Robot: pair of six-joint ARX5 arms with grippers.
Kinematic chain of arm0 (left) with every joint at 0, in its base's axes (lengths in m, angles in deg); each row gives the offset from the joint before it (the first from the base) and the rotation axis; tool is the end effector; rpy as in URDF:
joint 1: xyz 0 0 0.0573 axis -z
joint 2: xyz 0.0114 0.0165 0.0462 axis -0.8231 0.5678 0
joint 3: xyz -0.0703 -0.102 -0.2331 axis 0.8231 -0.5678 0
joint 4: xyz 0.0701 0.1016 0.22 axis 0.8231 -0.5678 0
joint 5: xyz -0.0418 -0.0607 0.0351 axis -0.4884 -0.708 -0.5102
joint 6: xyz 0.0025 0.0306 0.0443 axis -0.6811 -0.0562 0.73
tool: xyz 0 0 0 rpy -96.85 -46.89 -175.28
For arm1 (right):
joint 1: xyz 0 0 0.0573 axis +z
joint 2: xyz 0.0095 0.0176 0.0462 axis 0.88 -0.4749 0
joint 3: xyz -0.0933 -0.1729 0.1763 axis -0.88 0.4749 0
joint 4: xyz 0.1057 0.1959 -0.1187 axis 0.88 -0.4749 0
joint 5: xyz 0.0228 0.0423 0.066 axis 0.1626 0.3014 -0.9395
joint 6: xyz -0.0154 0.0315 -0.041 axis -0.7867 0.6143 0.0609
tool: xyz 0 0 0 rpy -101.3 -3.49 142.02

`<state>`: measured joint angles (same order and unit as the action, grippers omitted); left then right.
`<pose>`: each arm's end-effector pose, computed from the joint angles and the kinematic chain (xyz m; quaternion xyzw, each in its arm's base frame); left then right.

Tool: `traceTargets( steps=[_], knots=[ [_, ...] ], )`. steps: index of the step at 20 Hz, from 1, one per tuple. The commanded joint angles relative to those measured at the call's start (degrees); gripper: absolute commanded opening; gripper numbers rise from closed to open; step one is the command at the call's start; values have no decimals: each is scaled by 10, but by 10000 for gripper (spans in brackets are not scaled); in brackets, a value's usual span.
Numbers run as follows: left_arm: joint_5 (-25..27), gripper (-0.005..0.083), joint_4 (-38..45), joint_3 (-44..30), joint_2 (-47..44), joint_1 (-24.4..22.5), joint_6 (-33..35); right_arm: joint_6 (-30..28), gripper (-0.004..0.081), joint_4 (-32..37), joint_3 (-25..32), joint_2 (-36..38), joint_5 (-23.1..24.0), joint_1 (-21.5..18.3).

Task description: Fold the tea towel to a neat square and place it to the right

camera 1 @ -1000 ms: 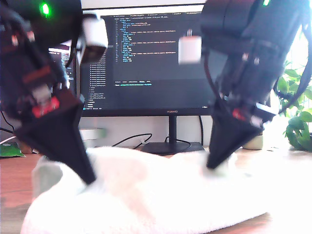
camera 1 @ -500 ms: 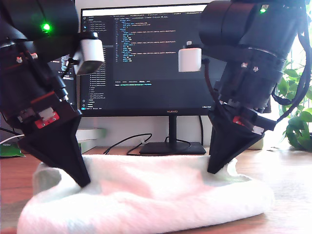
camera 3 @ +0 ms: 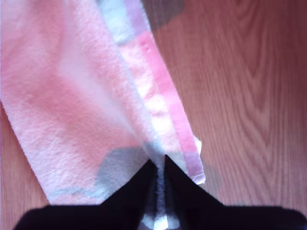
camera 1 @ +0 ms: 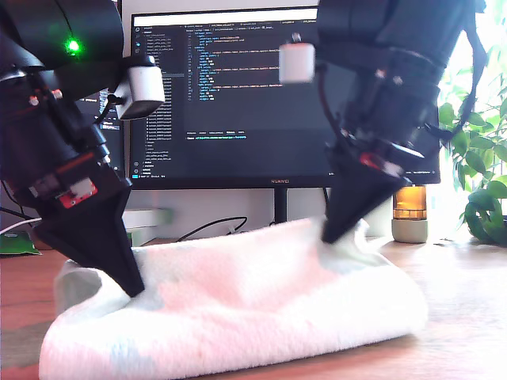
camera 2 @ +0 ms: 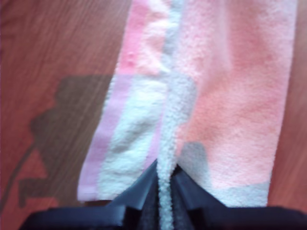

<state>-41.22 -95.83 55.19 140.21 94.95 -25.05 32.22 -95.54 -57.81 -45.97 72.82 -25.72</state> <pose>0.1850 -0.1590 0.1744 0.2417 0.4280 -0.4231 0.7611 0.2370 0.1761 0.2103 -0.4500 0.3345 0.4953 0.6635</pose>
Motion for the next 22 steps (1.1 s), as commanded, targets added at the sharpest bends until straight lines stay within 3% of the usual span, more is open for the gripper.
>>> traceTargets(
  steps=[1,14,22],
  knots=[
    [8,-21,8,4,6,-3,4,1,-12,-2,-2,-2,1,-5],
    [25,-21,55,6,6,-5,34,1,-12,39,-2,-24,0,-23],
    [23,-21,89,6,74,-5,36,0,-12,71,-2,-76,1,-23]
  ],
)
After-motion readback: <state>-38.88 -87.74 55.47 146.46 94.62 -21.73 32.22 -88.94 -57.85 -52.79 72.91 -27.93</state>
